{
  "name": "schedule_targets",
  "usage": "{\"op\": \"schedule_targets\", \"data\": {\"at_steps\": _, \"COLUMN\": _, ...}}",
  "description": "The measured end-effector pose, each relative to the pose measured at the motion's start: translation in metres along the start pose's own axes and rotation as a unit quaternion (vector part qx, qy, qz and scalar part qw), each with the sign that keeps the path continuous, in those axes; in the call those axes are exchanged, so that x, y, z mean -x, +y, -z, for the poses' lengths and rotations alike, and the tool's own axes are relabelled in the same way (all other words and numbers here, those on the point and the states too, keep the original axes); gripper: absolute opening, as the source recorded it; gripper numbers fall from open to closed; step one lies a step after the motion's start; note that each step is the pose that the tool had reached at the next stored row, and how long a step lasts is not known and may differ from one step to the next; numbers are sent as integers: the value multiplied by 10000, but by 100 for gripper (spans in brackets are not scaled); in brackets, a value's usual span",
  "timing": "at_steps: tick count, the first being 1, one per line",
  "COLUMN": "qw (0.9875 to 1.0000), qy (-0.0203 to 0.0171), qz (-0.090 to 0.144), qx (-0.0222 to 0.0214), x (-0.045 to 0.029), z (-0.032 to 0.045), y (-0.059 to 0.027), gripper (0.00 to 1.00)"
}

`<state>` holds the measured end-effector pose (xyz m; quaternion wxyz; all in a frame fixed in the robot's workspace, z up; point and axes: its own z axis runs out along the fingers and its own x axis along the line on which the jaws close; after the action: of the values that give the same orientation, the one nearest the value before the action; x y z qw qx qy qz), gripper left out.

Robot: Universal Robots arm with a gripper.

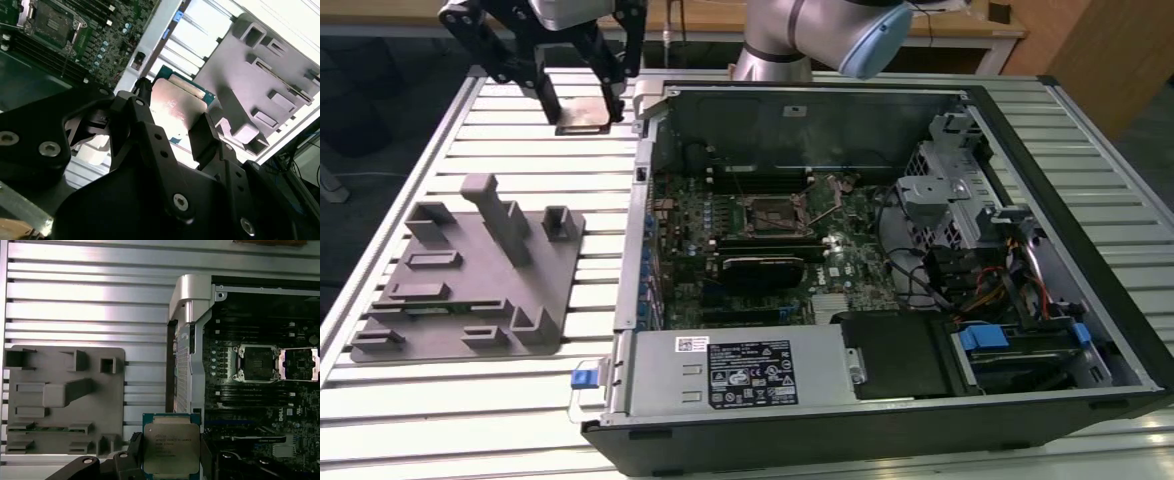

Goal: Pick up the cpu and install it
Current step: 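Pick up the cpu and move it towards the insertion slot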

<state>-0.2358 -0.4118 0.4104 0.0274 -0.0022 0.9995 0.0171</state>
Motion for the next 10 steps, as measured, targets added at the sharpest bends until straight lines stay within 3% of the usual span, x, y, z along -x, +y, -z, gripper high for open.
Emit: {"op": "schedule_targets", "data": {"at_steps": 10, "qw": 10000, "qy": 3, "qz": 0, "qx": 0, "x": 237, "z": -51, "y": 4, "gripper": 55}}
